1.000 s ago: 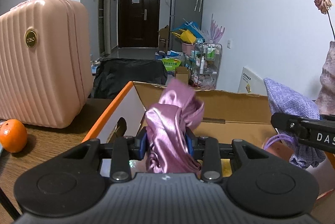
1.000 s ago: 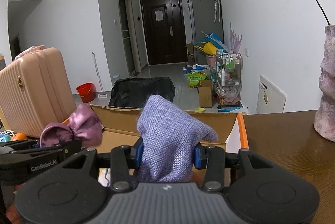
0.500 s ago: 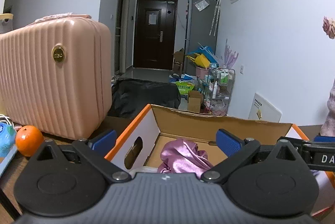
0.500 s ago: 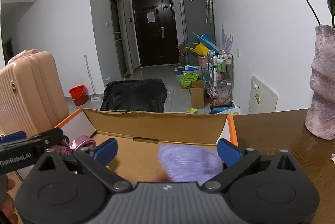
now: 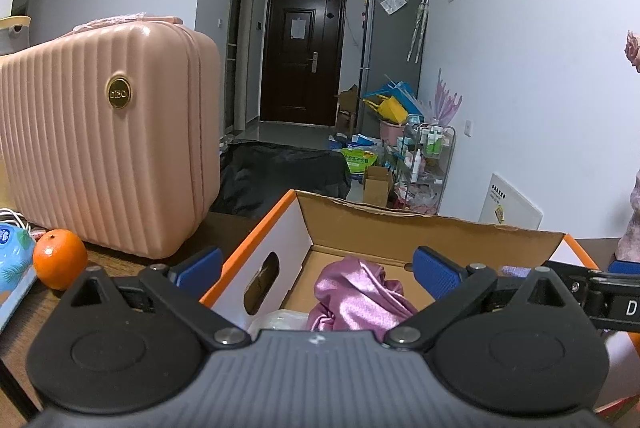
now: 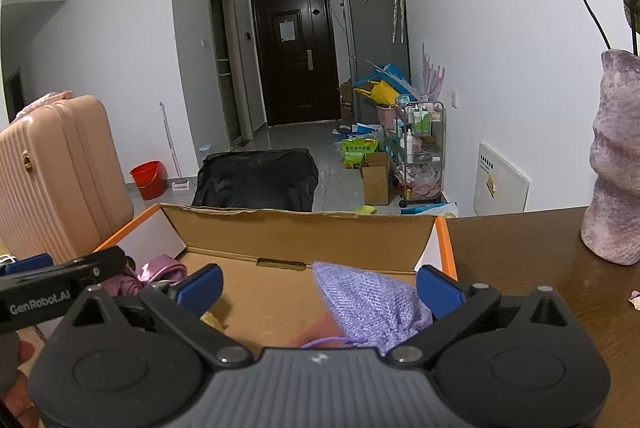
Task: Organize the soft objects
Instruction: 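Lower the pink scrunchie into the box and open the left gripper while the right releases the pouch, then move both tools back toward the soft items left on the table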
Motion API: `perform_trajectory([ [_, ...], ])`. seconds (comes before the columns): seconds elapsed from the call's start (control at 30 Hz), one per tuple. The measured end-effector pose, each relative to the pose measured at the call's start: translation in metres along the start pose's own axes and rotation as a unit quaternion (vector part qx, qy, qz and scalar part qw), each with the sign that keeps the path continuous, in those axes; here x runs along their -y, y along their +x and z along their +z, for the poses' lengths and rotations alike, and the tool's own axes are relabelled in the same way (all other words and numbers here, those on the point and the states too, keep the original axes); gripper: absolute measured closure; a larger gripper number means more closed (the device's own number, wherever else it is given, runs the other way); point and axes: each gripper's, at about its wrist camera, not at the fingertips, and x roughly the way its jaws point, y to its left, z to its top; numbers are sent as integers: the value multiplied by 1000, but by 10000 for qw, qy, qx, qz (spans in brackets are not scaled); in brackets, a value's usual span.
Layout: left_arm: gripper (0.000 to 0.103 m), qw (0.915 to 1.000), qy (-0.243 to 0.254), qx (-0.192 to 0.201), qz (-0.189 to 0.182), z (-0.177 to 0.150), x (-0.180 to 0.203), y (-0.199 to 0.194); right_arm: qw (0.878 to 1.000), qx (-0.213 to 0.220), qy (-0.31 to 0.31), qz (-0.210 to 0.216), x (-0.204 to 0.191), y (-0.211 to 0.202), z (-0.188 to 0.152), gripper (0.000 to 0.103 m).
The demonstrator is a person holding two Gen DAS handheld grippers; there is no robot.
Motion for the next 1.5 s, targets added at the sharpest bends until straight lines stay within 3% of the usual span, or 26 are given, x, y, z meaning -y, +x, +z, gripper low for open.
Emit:
perform_trajectory([
  [0.5,0,9995,84,294,54,-6,-13,-44,9997,255,-36,45,-1,-44,-7,0],
  [1.1,0,9995,50,188,236,-28,-38,-93,9990,406,-62,168,-7,-117,-43,0],
  [1.5,0,9998,94,85,164,-48,-51,-135,9986,482,-85,186,-11,-161,-73,0],
])
